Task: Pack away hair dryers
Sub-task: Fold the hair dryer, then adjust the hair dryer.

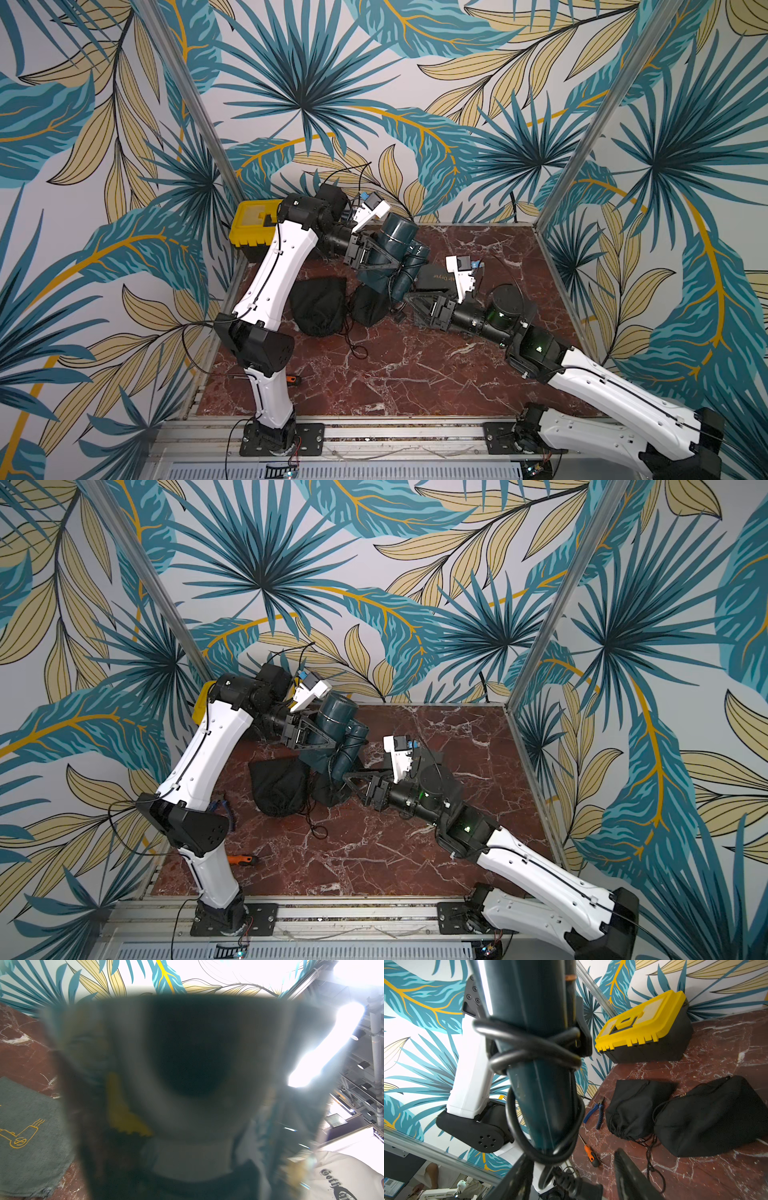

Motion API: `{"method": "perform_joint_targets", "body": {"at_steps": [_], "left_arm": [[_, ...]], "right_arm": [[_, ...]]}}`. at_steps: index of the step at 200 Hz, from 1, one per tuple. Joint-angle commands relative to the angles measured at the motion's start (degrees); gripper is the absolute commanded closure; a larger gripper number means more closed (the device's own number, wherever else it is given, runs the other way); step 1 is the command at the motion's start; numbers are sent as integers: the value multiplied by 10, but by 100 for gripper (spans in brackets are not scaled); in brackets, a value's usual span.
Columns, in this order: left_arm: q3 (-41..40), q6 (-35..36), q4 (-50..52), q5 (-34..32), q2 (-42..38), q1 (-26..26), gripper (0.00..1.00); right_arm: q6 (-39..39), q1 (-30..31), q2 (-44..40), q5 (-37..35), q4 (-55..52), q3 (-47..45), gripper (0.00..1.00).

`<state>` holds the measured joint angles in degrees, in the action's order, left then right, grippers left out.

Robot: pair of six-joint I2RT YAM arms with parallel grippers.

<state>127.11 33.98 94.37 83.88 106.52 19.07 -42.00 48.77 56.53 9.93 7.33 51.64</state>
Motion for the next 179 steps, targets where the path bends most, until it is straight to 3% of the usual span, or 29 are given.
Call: {"method": "perform_joint_targets", "body": {"at_steps": [1, 45, 94, 142, 179], "left_arm": [[5, 2, 26, 40, -10, 0, 100], [-4, 3, 25, 48, -12, 1, 100], [-20, 5, 25, 66, -15, 2, 100], [-61, 13, 21, 80, -21, 16, 100], [-65, 13, 19, 83, -18, 17, 100]], "right_arm": [[-6, 3, 20, 14, 59, 2, 38], [-10, 3, 45, 21, 92, 12, 38], [-9, 3, 58, 11, 118, 12, 46], [-22, 3, 83, 15, 148, 17, 59], [-26, 3, 83, 6, 153, 10, 74]]}}
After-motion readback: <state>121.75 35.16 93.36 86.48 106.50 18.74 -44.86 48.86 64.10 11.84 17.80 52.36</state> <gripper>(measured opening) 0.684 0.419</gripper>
